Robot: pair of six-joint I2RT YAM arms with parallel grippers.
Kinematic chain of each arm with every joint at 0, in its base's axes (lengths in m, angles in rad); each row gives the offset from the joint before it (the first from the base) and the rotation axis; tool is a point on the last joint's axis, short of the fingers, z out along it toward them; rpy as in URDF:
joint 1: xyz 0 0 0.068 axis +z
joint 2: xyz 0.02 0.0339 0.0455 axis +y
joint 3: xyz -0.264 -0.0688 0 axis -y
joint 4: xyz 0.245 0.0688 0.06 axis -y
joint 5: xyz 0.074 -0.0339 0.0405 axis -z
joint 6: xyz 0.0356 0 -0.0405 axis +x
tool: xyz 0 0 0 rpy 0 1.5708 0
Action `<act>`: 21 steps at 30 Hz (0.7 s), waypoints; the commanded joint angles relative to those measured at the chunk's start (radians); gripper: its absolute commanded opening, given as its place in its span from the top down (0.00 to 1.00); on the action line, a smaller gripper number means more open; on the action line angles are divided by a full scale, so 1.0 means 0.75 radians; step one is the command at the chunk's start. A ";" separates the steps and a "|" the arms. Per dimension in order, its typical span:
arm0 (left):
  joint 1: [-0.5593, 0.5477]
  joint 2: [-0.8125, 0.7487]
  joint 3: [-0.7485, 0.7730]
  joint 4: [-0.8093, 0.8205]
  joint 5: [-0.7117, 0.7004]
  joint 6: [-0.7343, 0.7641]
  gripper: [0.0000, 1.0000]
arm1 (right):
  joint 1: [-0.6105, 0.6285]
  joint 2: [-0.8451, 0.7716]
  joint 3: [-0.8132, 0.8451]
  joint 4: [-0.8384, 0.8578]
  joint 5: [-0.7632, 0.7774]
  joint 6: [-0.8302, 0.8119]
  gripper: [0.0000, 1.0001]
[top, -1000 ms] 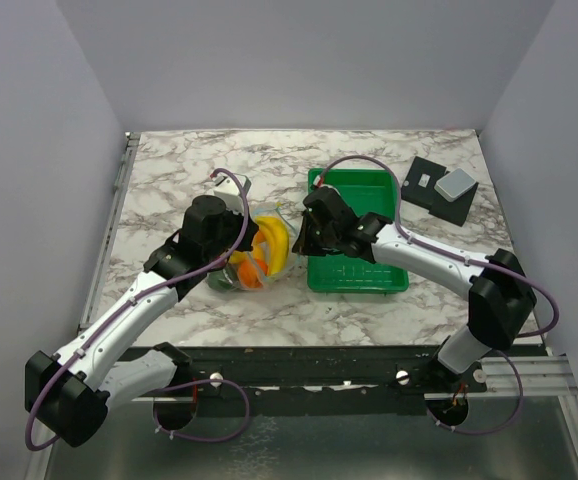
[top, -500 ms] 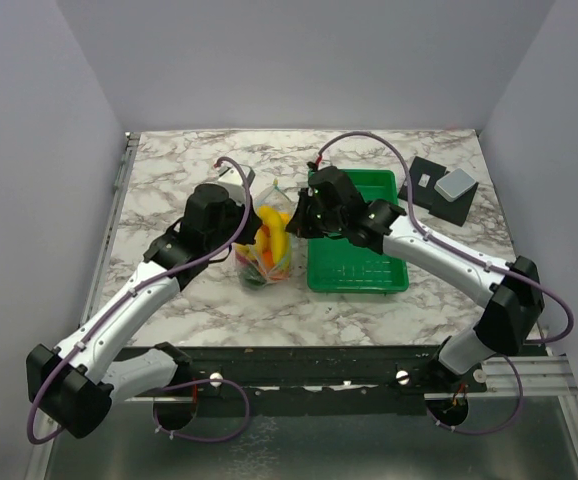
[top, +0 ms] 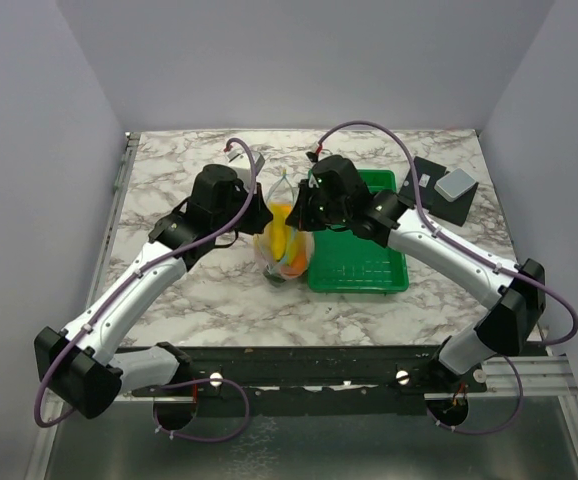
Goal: Place the food in the zip-top bag and seal the zipper
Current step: Adjust the zipper food storage bag at the center of the board.
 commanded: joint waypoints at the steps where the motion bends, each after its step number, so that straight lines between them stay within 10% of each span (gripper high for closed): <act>1: -0.018 0.038 -0.016 -0.029 0.074 -0.047 1.00 | 0.016 0.011 -0.013 0.023 -0.042 0.004 0.99; 21: -0.143 0.104 0.009 -0.030 0.155 -0.073 1.00 | 0.135 0.139 0.130 0.103 -0.086 0.051 0.99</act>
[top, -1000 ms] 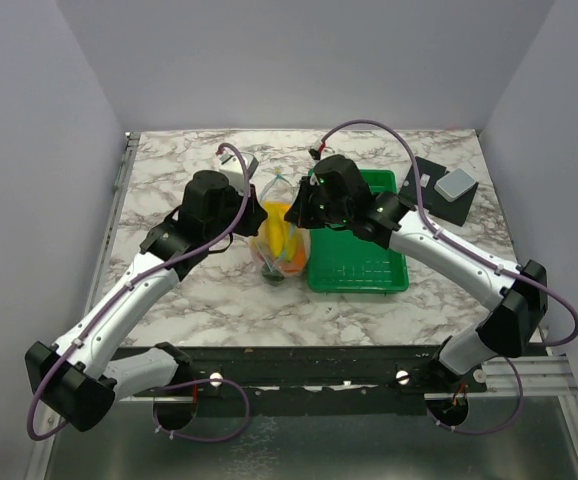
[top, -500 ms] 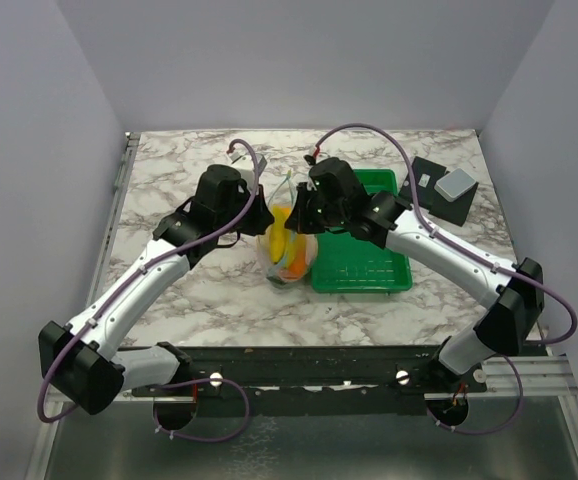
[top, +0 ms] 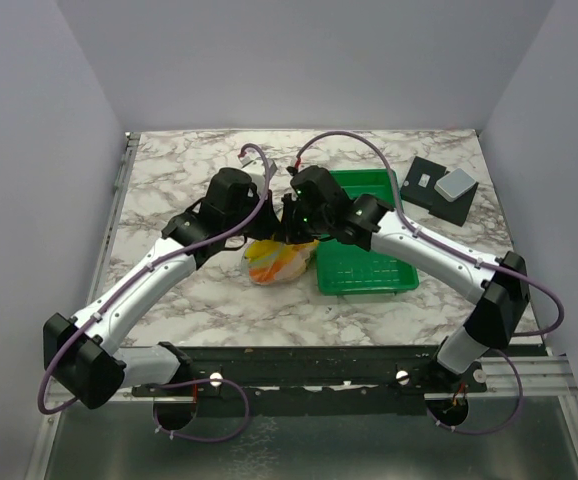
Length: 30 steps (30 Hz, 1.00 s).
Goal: Place the food in the zip-top bag and seal the zipper
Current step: Adjust the zipper food storage bag at the center of the board.
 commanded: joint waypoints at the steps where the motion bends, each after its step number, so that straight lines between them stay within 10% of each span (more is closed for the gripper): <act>1: -0.096 0.016 0.013 -0.014 0.161 -0.048 1.00 | 0.049 0.046 0.095 0.168 -0.075 0.041 0.99; 30: -0.134 -0.054 0.067 -0.202 -0.018 0.095 1.00 | 0.055 -0.120 -0.055 0.204 0.084 0.083 0.99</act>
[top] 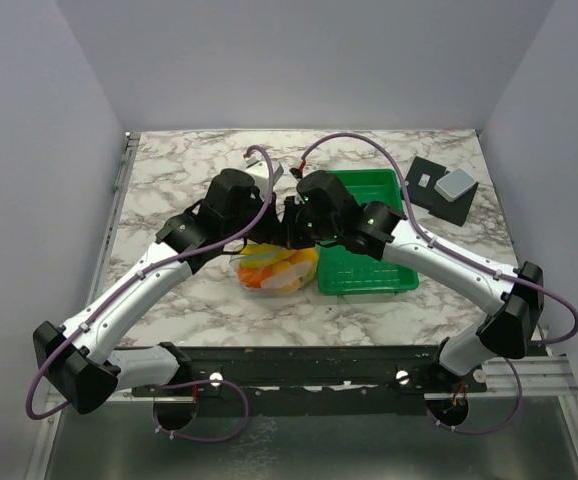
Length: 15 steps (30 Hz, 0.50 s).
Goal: Place the food in the zip-top bag and seal the zipper
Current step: Adjust the zipper food storage bag at the center of the board.
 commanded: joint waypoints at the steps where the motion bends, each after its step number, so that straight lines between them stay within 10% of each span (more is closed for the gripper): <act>1: -0.031 -0.005 -0.037 -0.082 0.065 0.019 1.00 | 0.002 -0.013 -0.036 0.210 0.062 0.040 0.99; 15: -0.031 -0.013 -0.121 -0.072 0.022 0.068 1.00 | 0.002 0.000 -0.092 0.228 0.087 0.053 0.98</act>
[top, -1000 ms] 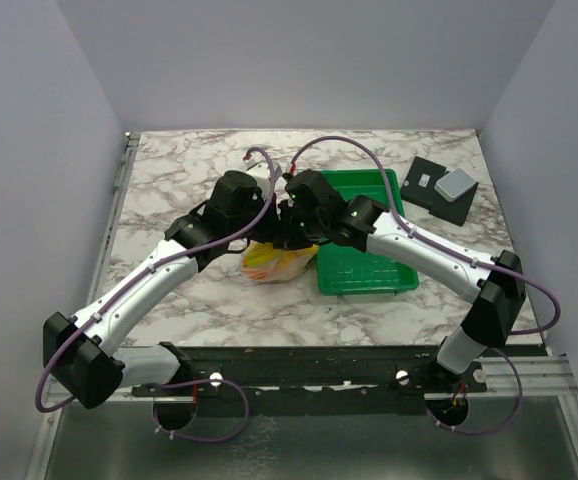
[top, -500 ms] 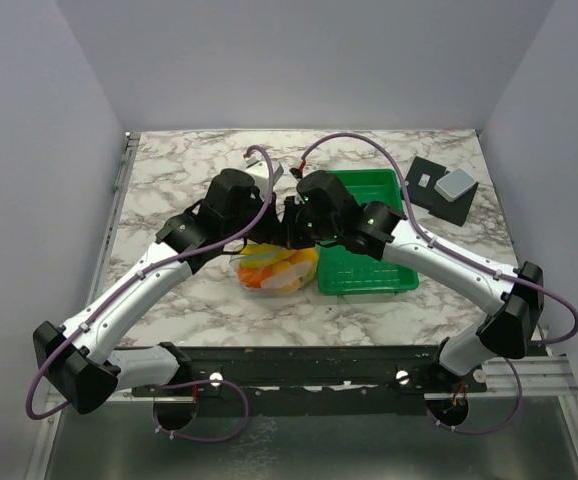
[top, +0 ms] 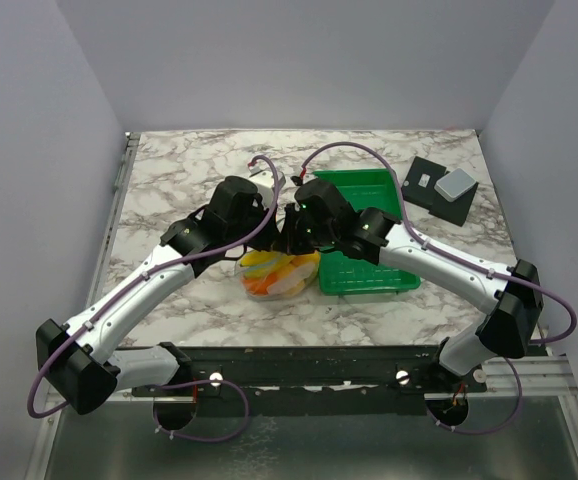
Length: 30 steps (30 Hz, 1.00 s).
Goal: Place the food in the zip-top bag and seal the zipper
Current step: Adjust the zipper food storage bag at the center of the board.
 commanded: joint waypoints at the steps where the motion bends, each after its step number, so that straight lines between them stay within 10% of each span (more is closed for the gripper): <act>1: -0.023 -0.005 -0.036 -0.069 0.017 0.020 1.00 | -0.001 -0.001 0.019 0.148 0.084 0.003 0.96; 30: -0.025 -0.019 -0.046 -0.050 -0.048 0.071 1.00 | -0.003 -0.247 0.076 -0.227 0.130 -0.637 0.59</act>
